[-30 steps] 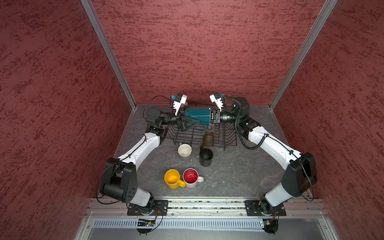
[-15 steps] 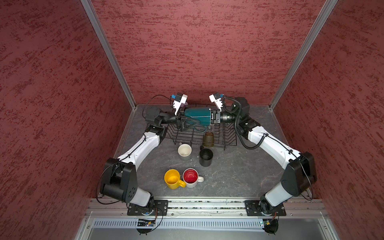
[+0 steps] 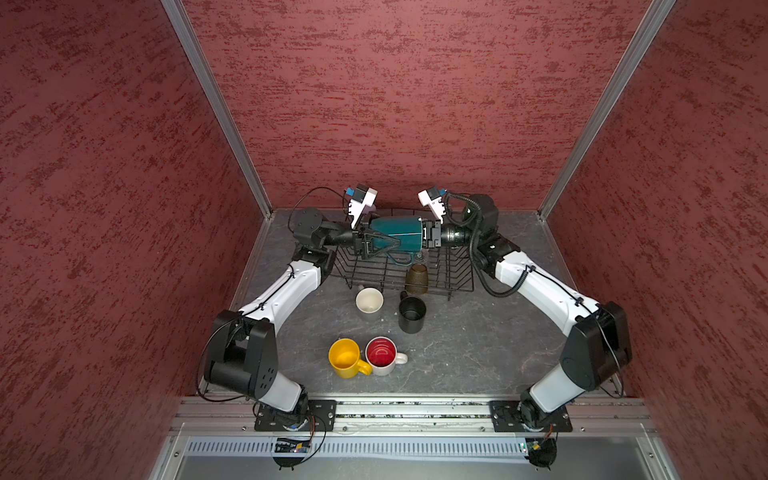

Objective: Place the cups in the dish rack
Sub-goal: 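Close the left gripper on the teal mug beside the right gripper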

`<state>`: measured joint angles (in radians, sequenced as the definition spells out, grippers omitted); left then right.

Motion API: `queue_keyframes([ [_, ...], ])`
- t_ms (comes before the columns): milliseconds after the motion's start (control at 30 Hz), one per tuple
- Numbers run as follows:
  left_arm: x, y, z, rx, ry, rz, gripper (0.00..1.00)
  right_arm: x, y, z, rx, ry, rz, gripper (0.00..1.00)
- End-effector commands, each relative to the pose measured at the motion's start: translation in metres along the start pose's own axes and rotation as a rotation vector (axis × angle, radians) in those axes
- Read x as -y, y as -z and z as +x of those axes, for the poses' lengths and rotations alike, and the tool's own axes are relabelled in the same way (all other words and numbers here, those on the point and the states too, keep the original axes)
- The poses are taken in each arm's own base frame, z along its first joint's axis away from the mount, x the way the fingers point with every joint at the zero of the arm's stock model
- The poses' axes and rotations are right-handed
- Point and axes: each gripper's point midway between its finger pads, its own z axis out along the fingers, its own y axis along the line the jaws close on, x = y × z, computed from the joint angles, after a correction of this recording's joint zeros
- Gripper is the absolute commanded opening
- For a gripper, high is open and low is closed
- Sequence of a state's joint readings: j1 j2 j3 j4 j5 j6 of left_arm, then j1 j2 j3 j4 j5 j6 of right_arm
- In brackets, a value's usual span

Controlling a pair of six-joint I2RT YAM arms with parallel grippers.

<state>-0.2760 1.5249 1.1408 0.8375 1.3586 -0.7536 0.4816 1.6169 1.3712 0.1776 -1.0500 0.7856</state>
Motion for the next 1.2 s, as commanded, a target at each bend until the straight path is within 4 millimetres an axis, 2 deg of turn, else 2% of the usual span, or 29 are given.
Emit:
queue_keyframes([
  [0, 0.024, -0.012, -0.003, -0.052, -0.048, 0.084, 0.62, 0.000, -0.009, -0.001, 0.007, 0.027, 0.002, 0.00],
  [67, 0.024, -0.012, -0.004, -0.050, -0.048, 0.081, 0.47, 0.003, -0.008, -0.003, 0.020, 0.020, 0.019, 0.00],
  [133, 0.022, -0.012, -0.005, -0.047, -0.040, 0.073, 0.27, 0.007, -0.006, -0.007, 0.036, 0.015, 0.033, 0.00],
  [200, 0.021, -0.012, -0.006, -0.045, -0.037, 0.067, 0.12, 0.008, -0.004, -0.009, 0.046, 0.013, 0.042, 0.04],
  [267, 0.020, -0.011, -0.008, -0.042, -0.039, 0.056, 0.02, 0.012, -0.003, -0.011, 0.058, 0.004, 0.054, 0.10],
  [300, 0.019, -0.011, -0.008, -0.038, -0.040, 0.047, 0.00, 0.014, -0.001, -0.012, 0.063, 0.000, 0.060, 0.13],
  [700, 0.003, -0.003, -0.013, -0.008, -0.019, -0.011, 0.00, 0.024, 0.016, -0.022, 0.142, -0.043, 0.080, 0.33],
  [800, 0.001, -0.003, -0.013, -0.005, -0.015, -0.016, 0.00, 0.026, 0.019, -0.023, 0.152, -0.051, 0.084, 0.35],
  [867, 0.000, -0.003, -0.014, -0.003, -0.011, -0.020, 0.00, 0.027, 0.019, -0.023, 0.152, -0.057, 0.080, 0.30],
  [933, -0.002, -0.003, -0.014, -0.002, -0.010, -0.021, 0.00, 0.027, 0.019, -0.023, 0.155, -0.062, 0.073, 0.13],
  [1000, -0.003, -0.003, -0.014, 0.000, -0.006, -0.026, 0.00, 0.025, 0.019, -0.023, 0.156, -0.064, 0.065, 0.02],
  [1067, -0.005, -0.003, -0.013, -0.001, -0.006, -0.026, 0.01, 0.024, 0.019, -0.023, 0.158, -0.069, 0.052, 0.00],
  [1167, -0.004, -0.005, -0.012, -0.004, -0.021, -0.021, 0.29, 0.018, 0.018, -0.024, 0.161, -0.077, 0.015, 0.00],
])
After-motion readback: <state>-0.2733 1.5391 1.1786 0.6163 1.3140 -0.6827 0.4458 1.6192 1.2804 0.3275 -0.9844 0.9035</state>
